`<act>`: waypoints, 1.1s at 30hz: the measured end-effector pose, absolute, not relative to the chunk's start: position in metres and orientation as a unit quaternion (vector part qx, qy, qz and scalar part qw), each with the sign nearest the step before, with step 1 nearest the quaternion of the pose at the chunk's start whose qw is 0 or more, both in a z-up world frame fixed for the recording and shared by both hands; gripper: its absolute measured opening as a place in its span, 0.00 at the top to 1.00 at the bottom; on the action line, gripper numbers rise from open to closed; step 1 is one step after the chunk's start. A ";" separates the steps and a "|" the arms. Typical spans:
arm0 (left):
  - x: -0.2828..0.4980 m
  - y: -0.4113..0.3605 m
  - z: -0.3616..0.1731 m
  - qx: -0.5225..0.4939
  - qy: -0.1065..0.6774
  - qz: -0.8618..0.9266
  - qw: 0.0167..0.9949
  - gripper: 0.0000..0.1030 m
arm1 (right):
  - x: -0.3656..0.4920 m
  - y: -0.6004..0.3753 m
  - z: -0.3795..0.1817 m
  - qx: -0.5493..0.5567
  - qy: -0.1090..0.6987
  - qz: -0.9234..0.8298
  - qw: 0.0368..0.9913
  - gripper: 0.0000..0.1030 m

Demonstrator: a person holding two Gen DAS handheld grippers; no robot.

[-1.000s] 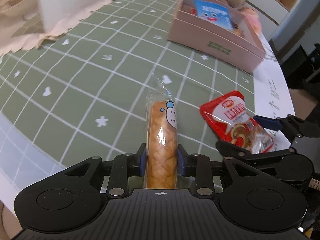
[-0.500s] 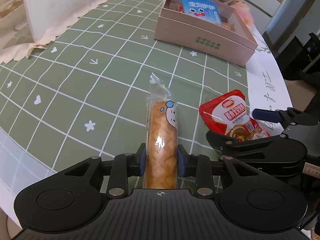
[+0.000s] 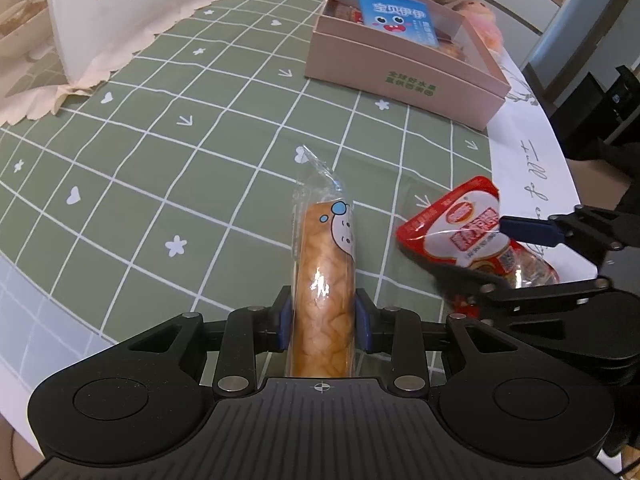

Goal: Organize snacks
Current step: 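Lift the red meat pack with the right tool toward the pink box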

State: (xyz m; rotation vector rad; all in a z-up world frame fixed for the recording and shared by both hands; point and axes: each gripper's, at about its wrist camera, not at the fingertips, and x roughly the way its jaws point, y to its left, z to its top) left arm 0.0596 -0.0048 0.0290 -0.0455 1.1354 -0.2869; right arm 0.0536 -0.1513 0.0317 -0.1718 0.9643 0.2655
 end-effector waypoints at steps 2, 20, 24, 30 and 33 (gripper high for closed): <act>0.059 -0.006 0.029 -0.018 0.536 -0.133 0.834 0.65 | 0.053 -0.155 0.036 -0.079 0.462 0.126 0.874 0.36; 0.059 -0.007 0.028 -0.017 0.535 -0.131 0.835 0.65 | 0.066 -0.179 0.013 -0.033 0.487 0.090 0.868 0.16; 0.058 -0.006 0.028 -0.017 0.533 -0.137 0.835 0.65 | 0.059 -0.174 0.021 -0.054 0.487 0.110 0.865 0.27; 0.053 -0.006 0.029 -0.003 0.534 -0.154 0.832 0.65 | 0.050 -0.185 0.056 -0.044 0.460 0.120 0.879 0.37; 0.058 -0.002 0.030 -0.046 0.551 -0.165 0.817 0.66 | 0.045 -0.196 0.074 -0.035 0.441 0.121 0.889 0.38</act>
